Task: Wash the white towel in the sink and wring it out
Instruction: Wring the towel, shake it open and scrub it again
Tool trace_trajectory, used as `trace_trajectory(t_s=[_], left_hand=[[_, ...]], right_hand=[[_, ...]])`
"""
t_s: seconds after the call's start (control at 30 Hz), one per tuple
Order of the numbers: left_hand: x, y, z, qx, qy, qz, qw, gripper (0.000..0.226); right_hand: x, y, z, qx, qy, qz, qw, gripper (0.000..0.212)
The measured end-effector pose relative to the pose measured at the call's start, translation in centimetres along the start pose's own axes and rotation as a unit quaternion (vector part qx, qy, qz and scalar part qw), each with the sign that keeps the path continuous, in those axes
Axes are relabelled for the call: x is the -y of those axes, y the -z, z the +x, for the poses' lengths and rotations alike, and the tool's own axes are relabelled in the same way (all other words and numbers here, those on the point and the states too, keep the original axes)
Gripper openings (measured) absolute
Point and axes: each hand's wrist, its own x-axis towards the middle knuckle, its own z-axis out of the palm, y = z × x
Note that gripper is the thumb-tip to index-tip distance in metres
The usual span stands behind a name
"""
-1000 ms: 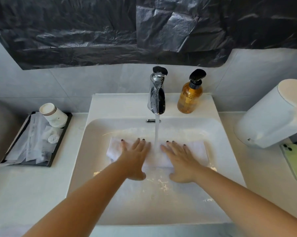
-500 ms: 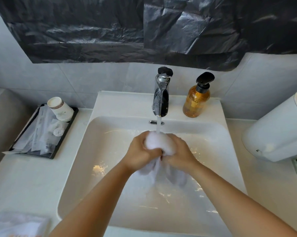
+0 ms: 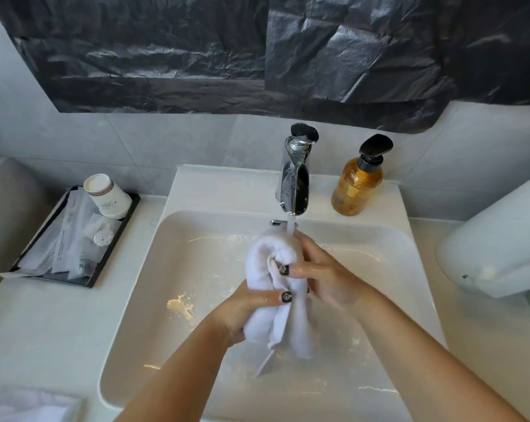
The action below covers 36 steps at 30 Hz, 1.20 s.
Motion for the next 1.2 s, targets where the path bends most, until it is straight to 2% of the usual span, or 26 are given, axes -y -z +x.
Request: trace_trajectory(t_s=[0.07, 0.13, 0.23, 0.33, 0.43, 0.53, 0.6, 0.73, 0.8, 0.83, 0.87, 0.93, 0.97, 1.03, 1.1, 1.13, 1.2], left_hand=[[-0.1, 0.3, 0.2, 0.026, 0.034, -0.04, 0.998, 0.049], [-0.4, 0.6, 0.5, 0.043, 0.091, -0.048, 0.994, 0.063], [-0.9, 0.3, 0.8, 0.055, 0.131, -0.005, 0.99, 0.061], [-1.0, -0.4, 1.4, -0.03, 0.079, 0.137, 0.987, 0.061], [-0.9, -1.2, 1.9, -0.118, -0.008, 0.253, 0.96, 0.042], [-0.7, -1.5, 2.4, -0.195, 0.01, 0.371, 0.908, 0.011], [-0.4, -1.3, 2.5, -0.23, 0.033, 0.396, 0.889, 0.013], [-0.2, -0.9, 2.8, -0.28, 0.035, 0.384, 0.879, 0.027], [-0.5, -0.5, 2.9, -0.298, 0.02, 0.35, 0.888, 0.03], [-0.8, -0.2, 3.0, -0.301, 0.015, 0.325, 0.896, 0.031], [-1.1, 0.2, 3.1, -0.298, 0.009, 0.294, 0.908, 0.035], [-1.9, 0.3, 3.3, -0.271, -0.007, 0.233, 0.934, 0.043], [-2.2, 0.1, 3.4, -0.262, -0.02, 0.198, 0.944, 0.046], [-2.5, -0.2, 3.8, -0.282, -0.062, 0.102, 0.952, 0.051], [-2.8, -1.3, 4.3, -0.276, -0.074, 0.101, 0.953, 0.045], [-2.8, -2.1, 4.5, -0.273, -0.069, 0.111, 0.953, 0.041], [-2.8, -3.6, 4.8, -0.317, -0.057, 0.075, 0.944, 0.035]], right_hand=[[0.7, 0.8, 0.8, -0.039, 0.002, -0.096, 0.995, 0.083], [1.1, 0.8, 1.8, -0.034, -0.012, -0.076, 0.996, 0.082], [1.6, -0.3, 2.6, -0.005, -0.029, -0.092, 0.995, 0.059], [2.0, -0.9, 2.9, -0.021, 0.002, -0.108, 0.994, 0.033], [2.2, -1.3, 2.8, -0.057, 0.033, -0.083, 0.994, 0.022], [1.9, -1.9, 3.2, -0.148, 0.031, -0.111, 0.982, 0.022], [1.4, -2.4, 3.7, -0.22, 0.028, -0.091, 0.971, 0.028], [0.4, -3.2, 4.1, -0.295, 0.023, -0.116, 0.948, 0.031], [0.4, -2.6, 3.8, -0.271, 0.038, -0.123, 0.954, 0.03], [0.3, -2.3, 3.5, -0.254, 0.04, -0.106, 0.961, 0.037], [-0.1, -1.8, 3.1, -0.249, 0.029, -0.068, 0.966, 0.049], [-1.6, -1.2, 2.5, -0.3, -0.024, 0.029, 0.953, 0.062], [-2.6, -1.3, 2.2, -0.324, -0.057, 0.058, 0.943, 0.063], [-4.5, -1.9, 1.7, -0.297, -0.11, 0.111, 0.942, 0.068], [-4.7, -3.1, 1.8, -0.285, -0.114, 0.167, 0.937, 0.061], [-4.0, -3.6, 2.1, -0.325, -0.106, 0.175, 0.923, 0.053], [-2.8, -3.9, 2.9, -0.437, -0.129, 0.179, 0.872, 0.041]])
